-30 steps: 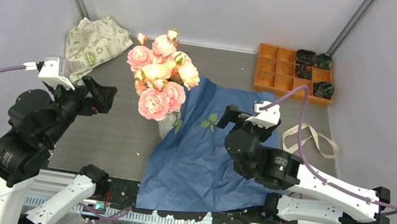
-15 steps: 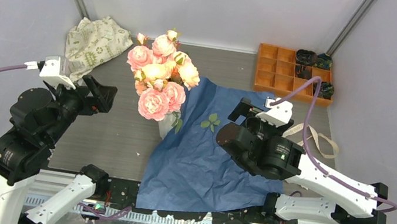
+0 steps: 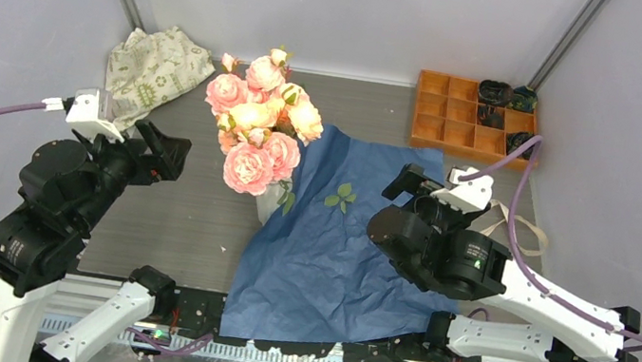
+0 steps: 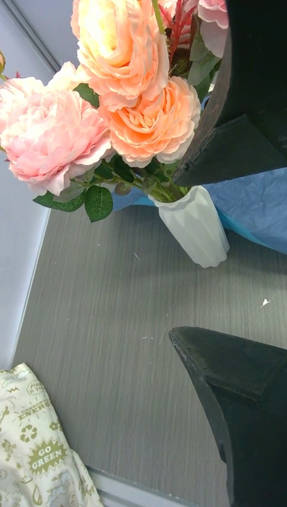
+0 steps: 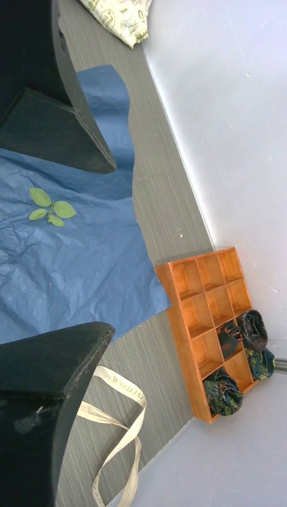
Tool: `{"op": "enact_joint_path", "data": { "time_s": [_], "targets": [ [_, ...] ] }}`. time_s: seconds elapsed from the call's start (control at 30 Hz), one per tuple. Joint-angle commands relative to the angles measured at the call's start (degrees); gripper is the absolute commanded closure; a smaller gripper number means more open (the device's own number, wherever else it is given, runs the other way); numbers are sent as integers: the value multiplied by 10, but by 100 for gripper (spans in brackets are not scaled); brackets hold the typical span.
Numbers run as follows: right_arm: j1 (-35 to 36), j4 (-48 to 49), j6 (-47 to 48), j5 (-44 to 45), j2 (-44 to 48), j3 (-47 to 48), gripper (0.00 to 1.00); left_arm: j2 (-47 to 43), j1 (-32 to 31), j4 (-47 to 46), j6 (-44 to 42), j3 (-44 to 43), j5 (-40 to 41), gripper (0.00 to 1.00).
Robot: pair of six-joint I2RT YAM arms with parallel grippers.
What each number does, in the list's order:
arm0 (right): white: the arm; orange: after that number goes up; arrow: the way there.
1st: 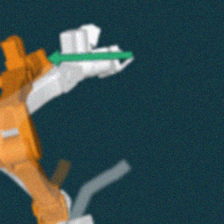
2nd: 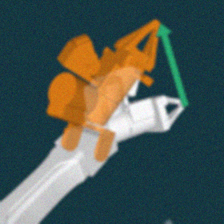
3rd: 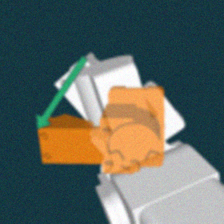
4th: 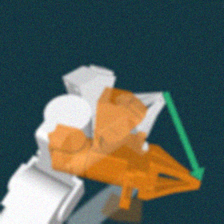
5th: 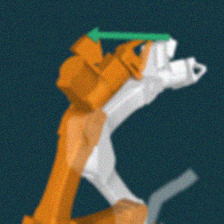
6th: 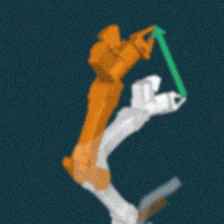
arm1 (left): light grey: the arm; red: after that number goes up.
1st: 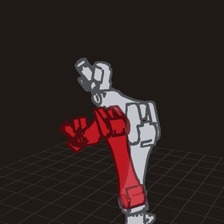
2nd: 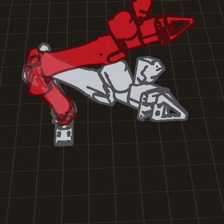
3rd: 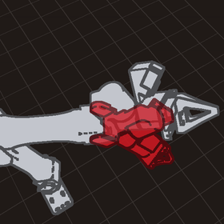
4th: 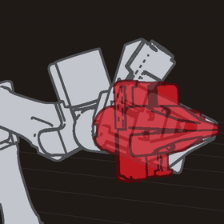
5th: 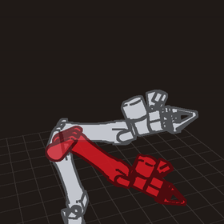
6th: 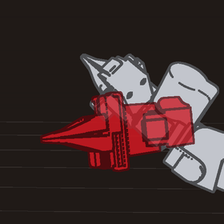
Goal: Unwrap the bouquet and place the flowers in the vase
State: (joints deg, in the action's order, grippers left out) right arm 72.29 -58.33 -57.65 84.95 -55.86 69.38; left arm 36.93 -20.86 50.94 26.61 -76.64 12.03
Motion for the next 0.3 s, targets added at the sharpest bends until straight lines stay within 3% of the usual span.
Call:
{"op": "enact_joint_path", "data": {
  "time_s": [0.0,0.27],
  "targets": [
    [0,15,-14,22,6,2,1,3,2,-17,4,-11,8,13],
    [0,-36,-48,20,-27,30,1,3,2,-16,4,-11,9,13]
  ]
}}
